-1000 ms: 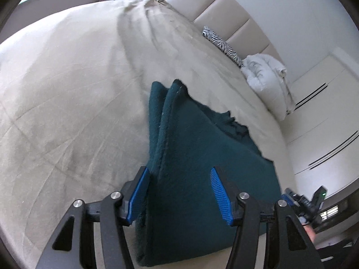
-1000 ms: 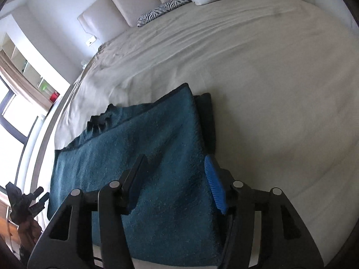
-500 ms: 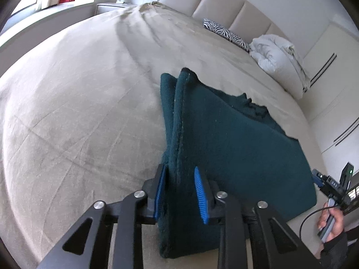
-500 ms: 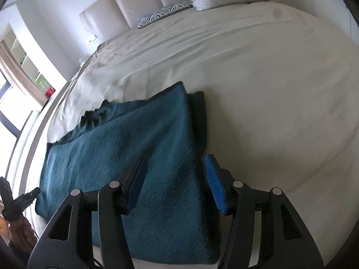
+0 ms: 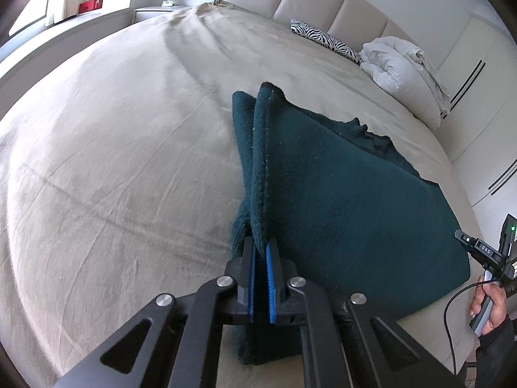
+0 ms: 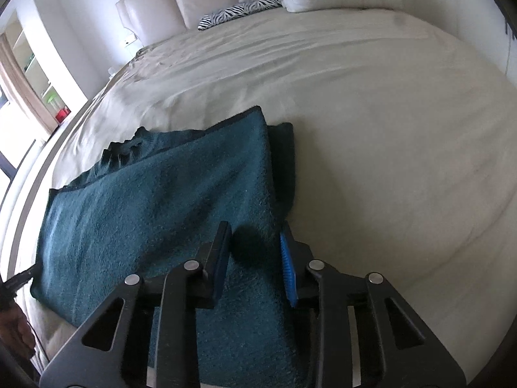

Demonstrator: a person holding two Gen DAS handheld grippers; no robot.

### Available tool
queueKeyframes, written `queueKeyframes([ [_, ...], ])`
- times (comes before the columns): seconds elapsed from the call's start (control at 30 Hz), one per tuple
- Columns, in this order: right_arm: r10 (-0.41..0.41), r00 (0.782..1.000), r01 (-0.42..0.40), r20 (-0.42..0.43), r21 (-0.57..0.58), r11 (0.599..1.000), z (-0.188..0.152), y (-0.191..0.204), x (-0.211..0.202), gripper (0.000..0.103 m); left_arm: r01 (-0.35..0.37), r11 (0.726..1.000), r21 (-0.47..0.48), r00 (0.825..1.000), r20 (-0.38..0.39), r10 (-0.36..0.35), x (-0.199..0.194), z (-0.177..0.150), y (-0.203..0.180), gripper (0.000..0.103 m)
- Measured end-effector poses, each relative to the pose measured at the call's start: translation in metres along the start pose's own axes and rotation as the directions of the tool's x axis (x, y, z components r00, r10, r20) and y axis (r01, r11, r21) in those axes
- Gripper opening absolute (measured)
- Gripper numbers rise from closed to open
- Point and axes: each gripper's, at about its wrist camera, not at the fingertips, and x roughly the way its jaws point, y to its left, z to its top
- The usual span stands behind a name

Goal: Fold small clothes

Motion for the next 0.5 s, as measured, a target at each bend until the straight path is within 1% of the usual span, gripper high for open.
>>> queueKeyframes([
  [0.13, -0.008, 1.000, 0.008, -0.001, -0.027, 1.000, 0.001, 0.005, 0.001, 0.027, -0.010, 1.000, -0.002, 1.000, 0.005, 0.010, -0.001, -0.003, 0.001, 0.006],
  [0.27, -0.034, 0.998, 0.032, -0.046, -0.047, 0.998, -0.002, 0.003, 0.013, 0.027, 0.005, 1.000, -0.031, 1.000, -0.004, -0.005, 0.003, -0.002, 0.006, 0.008],
  [0.33, -0.027, 0.999, 0.026, -0.043, -0.013, 1.000, -0.002, -0.002, 0.011, 0.028, 0.031, 0.998, -0.052, 1.000, -0.003, -0.031, -0.001, 0.000, 0.009, 0.010],
  [0.37, -0.030, 0.998, 0.031, -0.047, 0.020, 0.999, 0.000, -0.006, 0.008, 0.028, 0.031, 0.998, -0.060, 0.999, -0.004, -0.032, -0.004, 0.000, 0.010, 0.010],
  [0.4, -0.034, 0.998, 0.036, -0.045, 0.042, 0.998, 0.001, -0.009, 0.005, 0.028, 0.018, 0.998, -0.062, 1.000, 0.006, -0.017, -0.012, 0.002, 0.009, 0.010],
  [0.43, -0.057, 0.998, 0.059, -0.029, 0.080, 0.995, 0.003, -0.013, -0.003, 0.028, -0.004, 0.999, -0.053, 1.000, 0.028, 0.005, -0.021, 0.005, 0.007, 0.011],
  [0.47, -0.073, 0.997, 0.074, -0.008, 0.101, 0.992, 0.006, -0.014, -0.010, 0.028, -0.020, 0.999, -0.037, 0.998, 0.054, 0.022, -0.029, 0.007, 0.003, 0.011],
  [0.5, -0.075, 0.997, 0.071, 0.023, 0.123, 0.990, 0.008, -0.014, -0.018, 0.029, -0.024, 0.999, -0.022, 0.997, 0.072, 0.025, -0.034, 0.010, -0.002, 0.011],
])
